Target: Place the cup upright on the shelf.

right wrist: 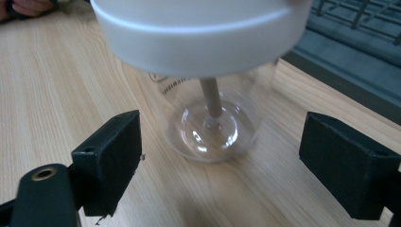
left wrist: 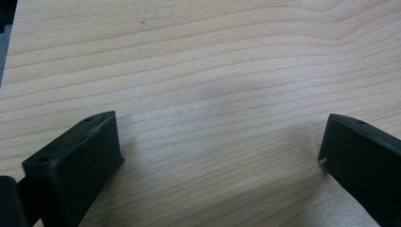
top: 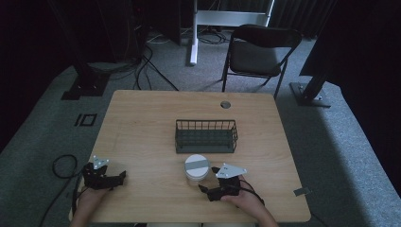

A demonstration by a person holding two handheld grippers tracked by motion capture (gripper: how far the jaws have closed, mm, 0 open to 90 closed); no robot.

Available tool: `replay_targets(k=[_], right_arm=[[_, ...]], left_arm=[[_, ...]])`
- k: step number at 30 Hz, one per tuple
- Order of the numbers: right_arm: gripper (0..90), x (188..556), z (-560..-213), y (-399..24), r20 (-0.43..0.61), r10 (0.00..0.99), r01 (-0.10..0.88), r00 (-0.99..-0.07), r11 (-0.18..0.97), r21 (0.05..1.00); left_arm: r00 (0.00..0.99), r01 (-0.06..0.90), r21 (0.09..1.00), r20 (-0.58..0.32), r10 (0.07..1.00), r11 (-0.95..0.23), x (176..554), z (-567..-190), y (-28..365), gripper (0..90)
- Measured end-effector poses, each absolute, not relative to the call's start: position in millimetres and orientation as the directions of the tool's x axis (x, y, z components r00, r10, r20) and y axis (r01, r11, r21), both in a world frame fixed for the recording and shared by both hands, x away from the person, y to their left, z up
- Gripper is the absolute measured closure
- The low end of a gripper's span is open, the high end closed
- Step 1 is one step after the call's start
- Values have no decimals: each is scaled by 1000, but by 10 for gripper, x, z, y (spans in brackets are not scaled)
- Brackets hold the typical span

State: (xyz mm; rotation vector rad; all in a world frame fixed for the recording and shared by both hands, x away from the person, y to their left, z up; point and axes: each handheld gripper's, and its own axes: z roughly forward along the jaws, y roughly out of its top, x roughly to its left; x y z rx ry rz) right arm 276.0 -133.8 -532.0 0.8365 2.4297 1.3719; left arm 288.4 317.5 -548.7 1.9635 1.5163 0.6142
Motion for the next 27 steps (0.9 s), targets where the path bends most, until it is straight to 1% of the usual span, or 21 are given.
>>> replay_targets(k=[10, 18, 27], right_arm=[[136, 2787, -5305, -1207, 87, 571, 346, -816, 363, 865], [136, 2807, -5344, -1150, 90, 595, 335, -798, 315, 888], [135, 2813, -5400, -1076, 99, 592, 335, -800, 304, 892]], left_arm=[[249, 703, 686, 10, 969, -188, 2884, -5487, 3175, 1], [249, 703, 686, 10, 969, -188, 2885, -5487, 3175, 1], [249, 703, 686, 11, 968, -189, 2884, -5487, 3176, 1]])
